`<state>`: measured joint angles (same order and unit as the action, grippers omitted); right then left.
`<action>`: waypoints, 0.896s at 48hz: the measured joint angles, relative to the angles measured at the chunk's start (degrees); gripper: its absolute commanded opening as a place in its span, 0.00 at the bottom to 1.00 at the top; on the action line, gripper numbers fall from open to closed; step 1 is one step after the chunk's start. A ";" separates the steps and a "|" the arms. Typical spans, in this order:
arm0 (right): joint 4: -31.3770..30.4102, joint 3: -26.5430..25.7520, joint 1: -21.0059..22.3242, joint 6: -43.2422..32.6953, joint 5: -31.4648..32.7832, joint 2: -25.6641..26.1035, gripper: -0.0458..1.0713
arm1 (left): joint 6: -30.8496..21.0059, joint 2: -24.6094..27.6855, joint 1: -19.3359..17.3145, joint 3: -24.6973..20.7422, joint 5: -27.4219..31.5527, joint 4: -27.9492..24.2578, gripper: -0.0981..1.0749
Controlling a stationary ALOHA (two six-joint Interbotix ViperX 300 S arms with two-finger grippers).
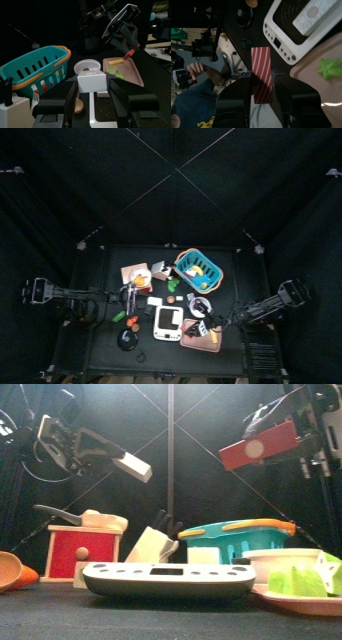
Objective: Place salmon on plate
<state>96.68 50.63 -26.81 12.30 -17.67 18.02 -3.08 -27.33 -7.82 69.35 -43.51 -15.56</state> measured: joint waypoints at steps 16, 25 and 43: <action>19.51 -0.53 -13.01 0.53 -21.88 1.32 0.50 | -0.18 -7.12 0.70 3.16 0.09 0.35 0.55; 28.30 -2.99 -17.58 1.05 -29.88 0.88 0.50 | -0.09 -7.21 1.67 3.16 1.05 0.35 0.55; 38.41 -5.54 -19.42 1.05 -39.73 -5.45 0.51 | 0.00 -7.29 1.67 3.16 3.34 0.35 0.55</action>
<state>135.09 45.09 -46.23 13.36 -57.39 12.57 -3.08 -34.63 -6.15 72.51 -40.17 -15.21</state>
